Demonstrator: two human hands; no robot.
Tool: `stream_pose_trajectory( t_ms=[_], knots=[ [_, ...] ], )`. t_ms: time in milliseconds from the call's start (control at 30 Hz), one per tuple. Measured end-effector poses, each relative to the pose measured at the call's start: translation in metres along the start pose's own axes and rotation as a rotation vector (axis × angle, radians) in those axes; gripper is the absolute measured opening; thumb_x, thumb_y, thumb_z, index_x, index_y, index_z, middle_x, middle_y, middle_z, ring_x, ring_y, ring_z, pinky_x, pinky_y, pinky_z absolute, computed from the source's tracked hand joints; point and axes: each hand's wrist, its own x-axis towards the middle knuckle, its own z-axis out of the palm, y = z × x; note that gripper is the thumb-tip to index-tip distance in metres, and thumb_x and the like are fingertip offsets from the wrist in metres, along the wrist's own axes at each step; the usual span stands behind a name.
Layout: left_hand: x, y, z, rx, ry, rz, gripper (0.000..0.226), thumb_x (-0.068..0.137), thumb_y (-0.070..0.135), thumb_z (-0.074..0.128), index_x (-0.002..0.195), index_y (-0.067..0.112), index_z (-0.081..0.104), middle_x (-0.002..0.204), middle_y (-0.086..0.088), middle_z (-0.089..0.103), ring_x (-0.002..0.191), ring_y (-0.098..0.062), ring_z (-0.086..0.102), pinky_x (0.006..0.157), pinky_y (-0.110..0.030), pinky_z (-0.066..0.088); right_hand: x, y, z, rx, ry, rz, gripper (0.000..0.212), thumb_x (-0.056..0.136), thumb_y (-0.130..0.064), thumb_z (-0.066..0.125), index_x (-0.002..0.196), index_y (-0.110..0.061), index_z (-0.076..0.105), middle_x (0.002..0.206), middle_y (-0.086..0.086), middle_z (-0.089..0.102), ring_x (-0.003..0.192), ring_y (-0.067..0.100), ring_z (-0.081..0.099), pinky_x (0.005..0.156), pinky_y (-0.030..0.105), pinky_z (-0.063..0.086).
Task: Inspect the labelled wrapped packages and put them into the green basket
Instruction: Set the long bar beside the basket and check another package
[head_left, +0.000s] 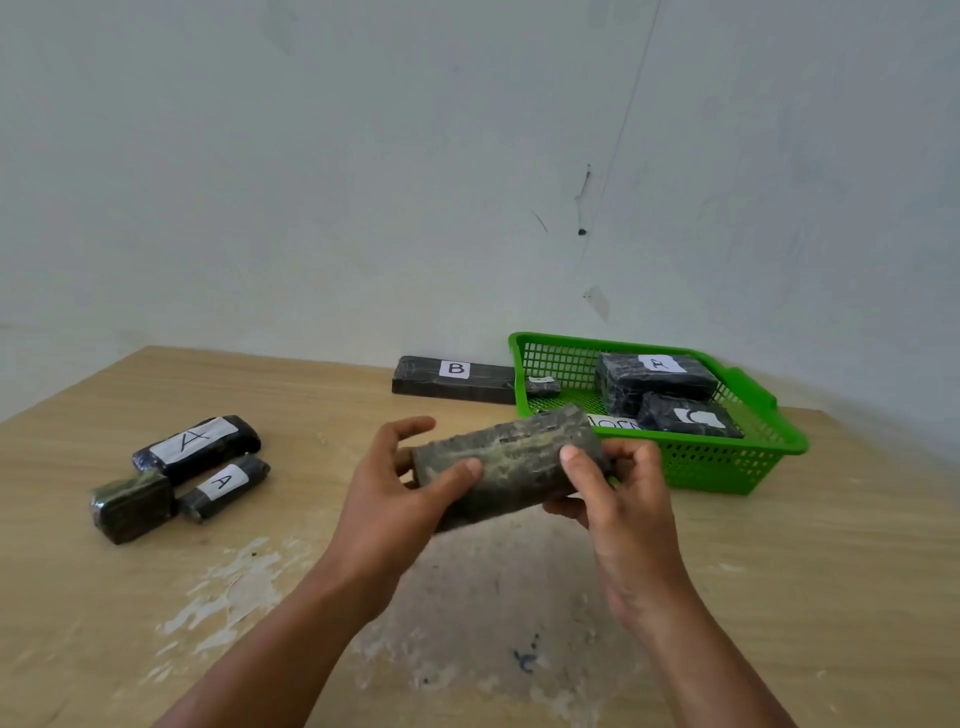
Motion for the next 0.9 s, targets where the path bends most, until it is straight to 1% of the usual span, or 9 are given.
stream_pose_trajectory(
  t_ms=[100,200,267,333,400,500,667,800,900],
  knots=[
    [0.007,-0.001,-0.005,-0.087,0.107,0.014,0.069,0.075,0.013,0.087,0.132,0.029,0.052,0.112,-0.011,0.073,0.097,-0.025,0.077,0.083,-0.035,0.059,-0.003,0.002,0.000,-0.149,-0.056,-0.020,0.040,0.087,-0.008,0.082,0.111,-0.018,0.051,0.105,0.010,0.069,0.084,0.014,0.075,0.079,0.040,0.064],
    [0.009,-0.002,-0.004,-0.152,0.155,0.034,0.064,0.077,0.008,0.085,0.129,0.019,0.051,0.101,-0.014,0.076,0.094,-0.025,0.077,0.085,-0.035,0.057,-0.005,0.006,0.000,-0.348,-0.172,-0.090,0.058,0.085,-0.021,0.085,0.128,-0.040,0.050,0.108,0.002,0.070,0.095,0.014,0.073,0.082,0.034,0.062],
    [0.008,-0.003,-0.004,-0.169,0.149,0.043,0.057,0.077,0.008,0.085,0.124,0.021,0.054,0.103,-0.015,0.075,0.097,-0.026,0.076,0.087,-0.037,0.058,-0.005,0.006,-0.001,-0.505,-0.220,-0.167,0.050,0.080,-0.040,0.080,0.123,-0.042,0.056,0.113,-0.004,0.065,0.104,0.010,0.066,0.089,0.026,0.057],
    [0.006,-0.004,-0.003,-0.158,0.098,0.056,0.052,0.076,0.009,0.085,0.119,0.024,0.060,0.107,-0.015,0.076,0.102,-0.026,0.075,0.088,-0.039,0.061,-0.006,0.003,0.000,-0.576,-0.229,-0.233,0.043,0.074,-0.048,0.075,0.111,-0.033,0.061,0.114,-0.006,0.058,0.105,0.003,0.060,0.085,0.009,0.049],
    [0.002,-0.006,0.001,-0.131,0.028,0.088,0.049,0.075,0.010,0.085,0.118,0.023,0.066,0.106,-0.010,0.078,0.103,-0.025,0.075,0.089,-0.042,0.062,-0.009,0.000,0.001,-0.536,-0.283,-0.214,0.037,0.075,-0.041,0.077,0.104,-0.025,0.061,0.106,-0.005,0.064,0.094,0.002,0.063,0.072,0.008,0.050],
    [0.000,-0.009,0.005,-0.082,-0.023,0.115,0.042,0.082,0.005,0.081,0.117,0.025,0.072,0.106,-0.005,0.079,0.104,-0.024,0.074,0.090,-0.042,0.062,-0.011,-0.002,0.003,-0.472,-0.376,-0.143,0.030,0.075,-0.034,0.078,0.094,-0.023,0.057,0.088,-0.003,0.071,0.078,0.012,0.070,0.063,0.026,0.056],
    [0.003,-0.010,0.003,-0.074,-0.034,0.101,0.036,0.087,0.011,0.078,0.119,0.024,0.069,0.109,-0.007,0.077,0.105,-0.025,0.074,0.090,-0.042,0.062,-0.009,0.000,0.003,-0.396,-0.375,-0.093,0.031,0.075,-0.035,0.082,0.095,-0.028,0.060,0.097,-0.001,0.073,0.092,0.019,0.072,0.074,0.038,0.061],
    [0.006,-0.009,0.002,-0.128,0.084,0.052,0.027,0.088,0.015,0.077,0.111,0.013,0.062,0.107,-0.014,0.073,0.101,-0.029,0.074,0.082,-0.040,0.063,-0.009,-0.002,0.001,-0.294,-0.411,-0.020,0.028,0.075,-0.023,0.081,0.101,-0.024,0.072,0.101,-0.002,0.078,0.095,0.014,0.075,0.073,0.028,0.061],
    [0.009,-0.009,-0.001,-0.196,0.150,0.019,0.023,0.092,0.013,0.072,0.111,0.010,0.059,0.113,-0.018,0.068,0.102,-0.029,0.070,0.084,-0.043,0.061,-0.008,-0.007,-0.001,-0.112,-0.412,0.080,0.032,0.075,-0.014,0.071,0.106,-0.015,0.079,0.104,0.003,0.079,0.094,0.010,0.074,0.070,0.020,0.057]
  ],
)
